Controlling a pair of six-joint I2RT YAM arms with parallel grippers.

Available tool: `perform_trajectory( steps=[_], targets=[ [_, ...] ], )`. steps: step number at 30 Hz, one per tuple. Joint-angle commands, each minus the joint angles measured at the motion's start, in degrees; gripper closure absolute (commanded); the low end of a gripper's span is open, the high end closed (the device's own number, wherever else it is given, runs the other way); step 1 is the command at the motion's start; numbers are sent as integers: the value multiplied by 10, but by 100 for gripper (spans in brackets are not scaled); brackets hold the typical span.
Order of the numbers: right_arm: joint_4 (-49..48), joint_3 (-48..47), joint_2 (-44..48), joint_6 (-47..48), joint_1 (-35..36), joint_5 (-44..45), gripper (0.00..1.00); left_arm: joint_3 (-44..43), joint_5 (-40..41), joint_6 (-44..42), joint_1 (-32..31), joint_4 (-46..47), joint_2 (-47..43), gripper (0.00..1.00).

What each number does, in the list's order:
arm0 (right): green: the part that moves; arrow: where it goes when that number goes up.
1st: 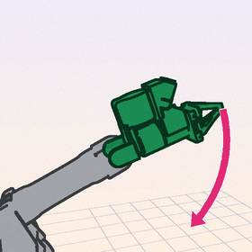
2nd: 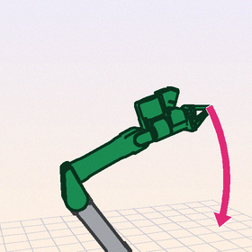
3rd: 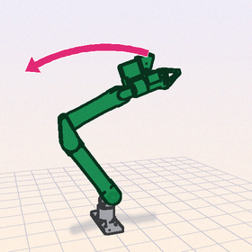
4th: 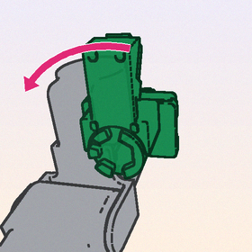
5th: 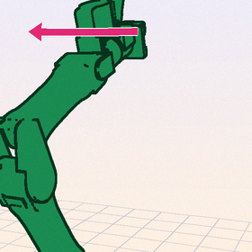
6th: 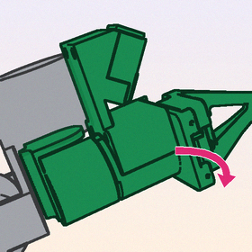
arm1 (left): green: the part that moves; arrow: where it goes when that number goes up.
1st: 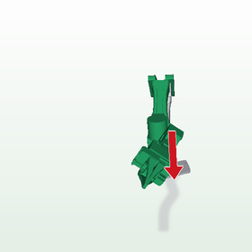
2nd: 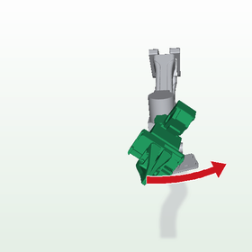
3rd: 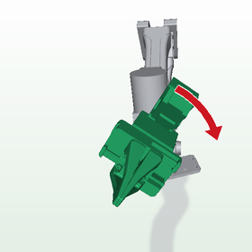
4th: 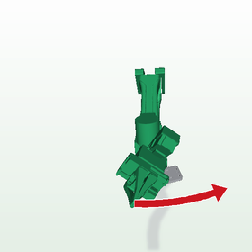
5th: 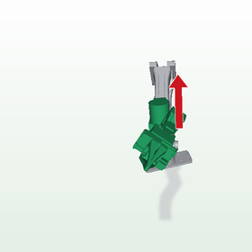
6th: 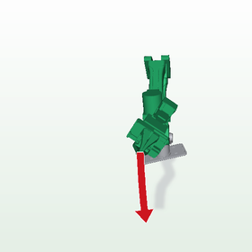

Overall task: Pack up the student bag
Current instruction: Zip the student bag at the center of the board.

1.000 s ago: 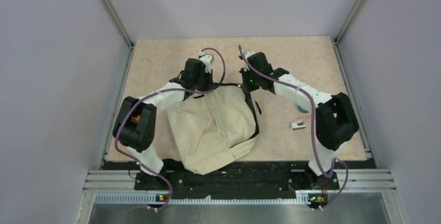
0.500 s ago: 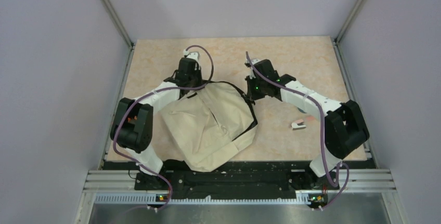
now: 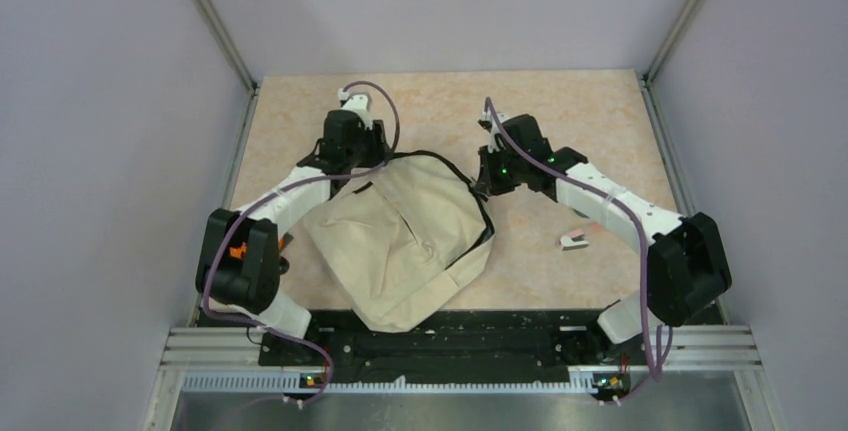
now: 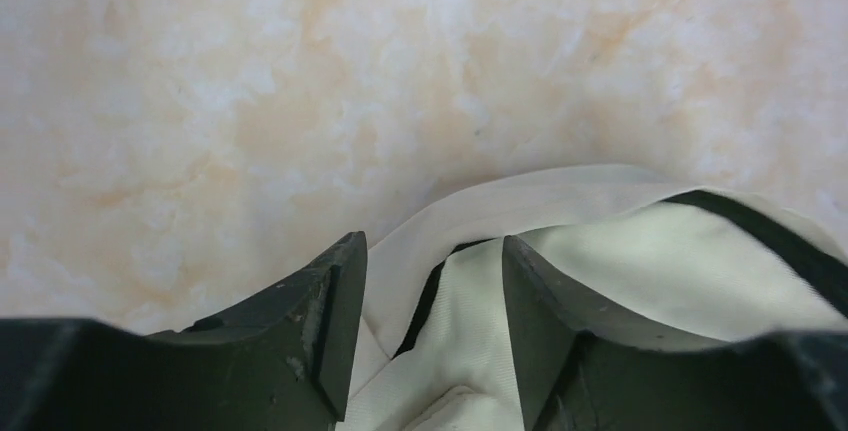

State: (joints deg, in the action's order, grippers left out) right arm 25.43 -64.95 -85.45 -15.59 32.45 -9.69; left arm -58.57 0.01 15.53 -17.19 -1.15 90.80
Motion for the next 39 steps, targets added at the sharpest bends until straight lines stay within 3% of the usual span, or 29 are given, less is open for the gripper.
perform_trajectory(
  steps=[1,8,15,23,39],
  targets=[
    [6,-42,14,2,-5,-12,100,5,-127,-100,-4,119,-52,40],
    [-2,-42,10,1,-7,-21,100,-12,-325,-189,-18,176,-19,39],
    [-6,-39,19,-2,-9,-29,100,-64,-412,-239,-45,180,63,38],
    [-7,-35,28,-3,-10,-38,100,-136,-414,-311,-93,100,131,37],
    [-14,-24,38,-6,-15,-49,100,-149,-442,-336,-114,45,155,40]
  ],
)
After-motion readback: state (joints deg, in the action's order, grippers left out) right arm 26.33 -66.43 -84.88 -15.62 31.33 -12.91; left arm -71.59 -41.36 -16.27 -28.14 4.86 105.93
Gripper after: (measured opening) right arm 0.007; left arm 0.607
